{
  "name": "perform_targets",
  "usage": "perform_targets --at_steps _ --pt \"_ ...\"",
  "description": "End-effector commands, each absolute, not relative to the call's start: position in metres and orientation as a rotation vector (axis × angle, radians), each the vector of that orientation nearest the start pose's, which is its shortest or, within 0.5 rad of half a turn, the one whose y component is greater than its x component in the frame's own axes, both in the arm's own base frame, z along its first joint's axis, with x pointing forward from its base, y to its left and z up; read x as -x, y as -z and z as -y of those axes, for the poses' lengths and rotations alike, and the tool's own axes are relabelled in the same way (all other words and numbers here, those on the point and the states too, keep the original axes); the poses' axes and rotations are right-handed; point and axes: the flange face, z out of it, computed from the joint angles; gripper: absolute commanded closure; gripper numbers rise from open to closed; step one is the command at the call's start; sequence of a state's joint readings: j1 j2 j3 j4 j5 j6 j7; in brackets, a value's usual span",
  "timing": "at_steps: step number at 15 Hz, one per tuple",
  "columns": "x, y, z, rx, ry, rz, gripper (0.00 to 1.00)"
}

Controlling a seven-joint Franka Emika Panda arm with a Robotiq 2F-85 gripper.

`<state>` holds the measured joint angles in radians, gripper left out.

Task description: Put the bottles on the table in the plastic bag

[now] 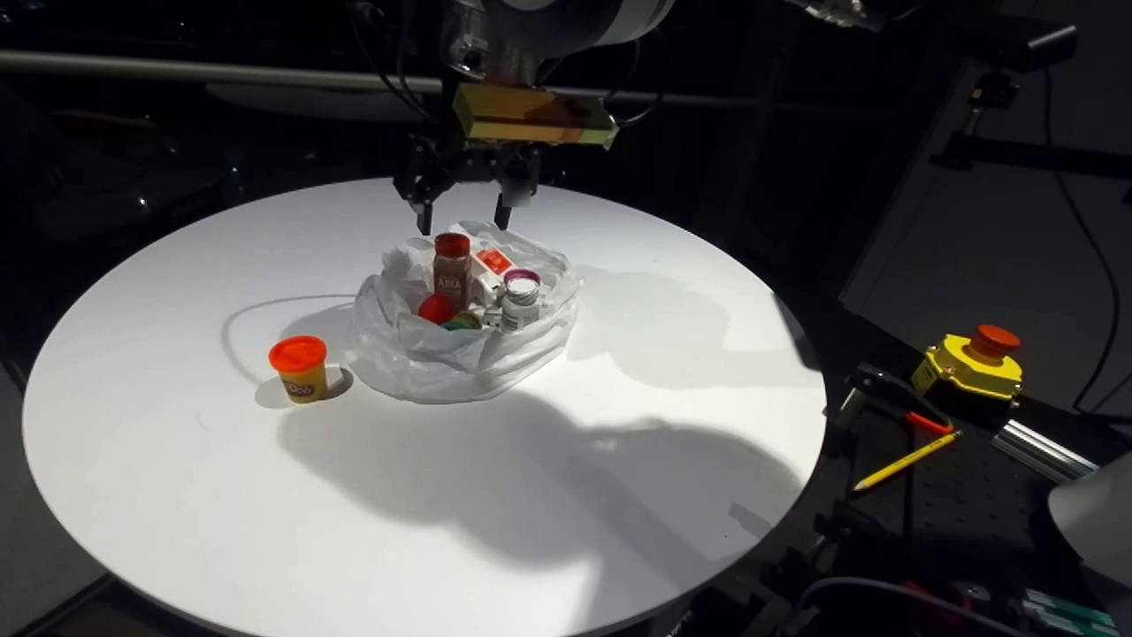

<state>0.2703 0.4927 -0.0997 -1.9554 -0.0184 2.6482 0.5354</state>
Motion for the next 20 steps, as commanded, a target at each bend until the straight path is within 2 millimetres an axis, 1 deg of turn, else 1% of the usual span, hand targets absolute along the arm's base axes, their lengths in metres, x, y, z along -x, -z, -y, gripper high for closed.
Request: perform_targets --at_steps 1,3,5,7,8,10,12,14,16,18,20 --pt "-0.634 -0.26 -0.156 3.035 0.277 -0.414 0.0" --pt "-0.631 -0.254 -0.186 3.043 0.196 -0.362 0.0" --pt "-0.626 -0.24 -0.209 3.074 0.098 -0.332 0.0" --pt "-0.626 -0.216 -0.222 3.105 0.004 -0.285 0.0" --pt "-0.628 -0.205 -0.228 3.112 -0.005 -0.24 0.0" --pt "-0.632 -0.191 -0.239 3.106 0.0 -0.167 0.0" --pt "-0.639 -0.182 -0.247 3.086 0.029 -0.09 0.0" --pt "-0.645 -0.18 -0.256 3.064 0.05 -0.022 0.0" --pt "-0.648 -0.182 -0.264 3.051 0.058 0.045 0.0" --pt "-0.649 -0.185 -0.276 3.037 0.058 0.109 0.0" --pt "-0.651 -0.182 -0.28 3.023 0.072 0.17 0.0"
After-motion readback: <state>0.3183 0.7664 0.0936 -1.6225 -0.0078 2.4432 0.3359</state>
